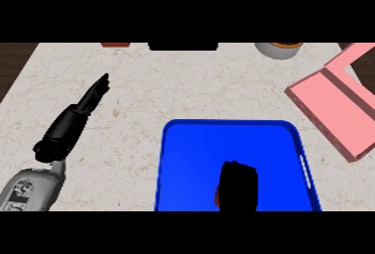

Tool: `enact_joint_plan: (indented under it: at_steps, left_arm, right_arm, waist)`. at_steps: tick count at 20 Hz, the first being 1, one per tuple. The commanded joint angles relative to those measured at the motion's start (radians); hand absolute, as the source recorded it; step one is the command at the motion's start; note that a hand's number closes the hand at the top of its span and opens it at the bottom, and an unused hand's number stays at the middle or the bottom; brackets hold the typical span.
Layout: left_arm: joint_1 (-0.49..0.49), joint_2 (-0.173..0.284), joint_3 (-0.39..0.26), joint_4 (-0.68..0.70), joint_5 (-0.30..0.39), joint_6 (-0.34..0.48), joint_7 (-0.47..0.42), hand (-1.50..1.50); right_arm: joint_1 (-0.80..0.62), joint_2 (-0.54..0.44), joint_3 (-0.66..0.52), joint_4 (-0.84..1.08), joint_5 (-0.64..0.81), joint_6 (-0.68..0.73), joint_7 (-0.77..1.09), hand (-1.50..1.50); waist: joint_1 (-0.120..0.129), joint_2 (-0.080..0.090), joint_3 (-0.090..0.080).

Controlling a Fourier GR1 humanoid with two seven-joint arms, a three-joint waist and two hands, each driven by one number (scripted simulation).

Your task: Pick the bell pepper from the tray and place it in the cardboard box

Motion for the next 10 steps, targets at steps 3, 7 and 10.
enact_joint_plan:
  at_steps: [3,7,10]
  left_arm:
    - [-0.006,0.013,0.052,-0.014,0.02,-0.058,0.005,0.0]
    - [-0.044,-0.012,0.016,0.039,-0.001,-0.042,-0.027,0.0]
    - [-0.061,-0.009,0.028,0.022,0.009,-0.042,0.0,0.0]
  right_arm:
    - [-0.132,0.013,-0.037,0.09,0.007,-0.05,-0.061,1.5]
    - [-0.329,-0.053,-0.228,0.168,-0.196,-0.076,-0.441,1.5]
    - [-0.442,-0.095,-0.311,0.254,-0.256,-0.146,-0.616,1.5]
  waist:
    - [0.006,0.002,0.001]
    - [0.035,0.02,0.003]
    - [0.049,0.021,0.004]
